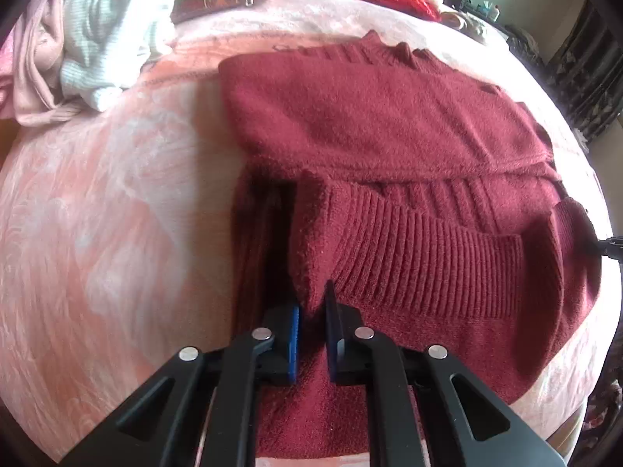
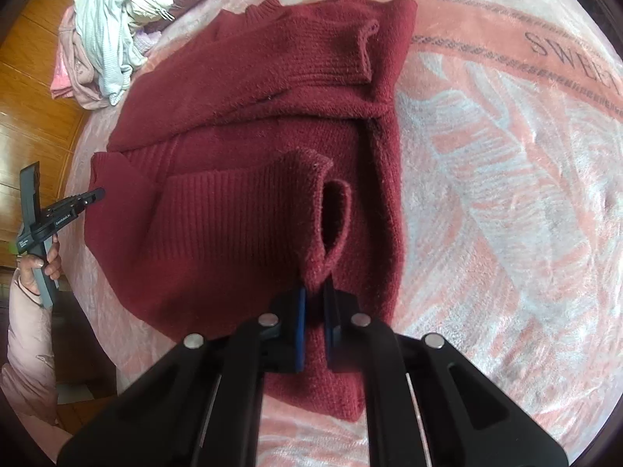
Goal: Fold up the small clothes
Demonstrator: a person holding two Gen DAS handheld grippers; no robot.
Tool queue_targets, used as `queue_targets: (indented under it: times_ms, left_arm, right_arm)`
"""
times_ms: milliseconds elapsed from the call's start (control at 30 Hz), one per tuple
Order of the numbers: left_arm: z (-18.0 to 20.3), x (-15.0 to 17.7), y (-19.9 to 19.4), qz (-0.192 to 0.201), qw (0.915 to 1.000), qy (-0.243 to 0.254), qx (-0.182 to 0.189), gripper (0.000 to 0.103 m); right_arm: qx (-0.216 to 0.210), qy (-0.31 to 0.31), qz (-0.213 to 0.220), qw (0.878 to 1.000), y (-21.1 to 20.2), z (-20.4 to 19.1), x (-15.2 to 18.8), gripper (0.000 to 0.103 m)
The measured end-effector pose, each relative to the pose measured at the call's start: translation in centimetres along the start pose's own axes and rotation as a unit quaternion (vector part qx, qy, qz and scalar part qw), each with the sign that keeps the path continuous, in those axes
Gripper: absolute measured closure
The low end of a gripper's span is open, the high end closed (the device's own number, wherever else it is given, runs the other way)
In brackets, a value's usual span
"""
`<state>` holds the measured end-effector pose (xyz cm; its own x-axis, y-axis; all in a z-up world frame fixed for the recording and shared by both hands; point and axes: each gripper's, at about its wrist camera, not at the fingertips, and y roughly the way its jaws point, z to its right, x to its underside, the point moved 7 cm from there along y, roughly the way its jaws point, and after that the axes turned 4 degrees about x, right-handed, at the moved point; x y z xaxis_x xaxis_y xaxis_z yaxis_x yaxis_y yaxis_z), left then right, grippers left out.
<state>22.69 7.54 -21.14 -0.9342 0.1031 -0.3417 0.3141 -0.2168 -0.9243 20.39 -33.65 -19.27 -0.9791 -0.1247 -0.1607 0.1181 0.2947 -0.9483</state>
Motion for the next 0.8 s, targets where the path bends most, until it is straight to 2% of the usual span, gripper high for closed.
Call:
queue_targets:
  times_ms: [267,400,600,800]
  left_arm:
    - [-0.5,-2.3,-7.1,0.092,0.9948,-0.029,0.030,0.093]
    - [0.0,-5.0,-9.8,0.141,0.9893,-0.025,0.023,0.093]
    - [-0.1,-11.2,-10.6,0.174,0.9842,-0.026,0.020,0.093]
    - [-1.7,-17.8,-8.4,0.187,0.9810,-0.051,0.006,0.093]
  right_arm:
    - [-0.009,-0.009,0.068,0.998,-6.3,-0.4,-0.4,0.098]
    - [-0.012,-0.005,0.110,0.994,-9.1,-0.8,-2.2,0.098]
    - [0.007,0.007,0.128,0.992,-10.5,-0.3,-8.7,0.098]
    - [0.027,0.016,0.135,0.990,-9.9,0.4,-16.6,0.098]
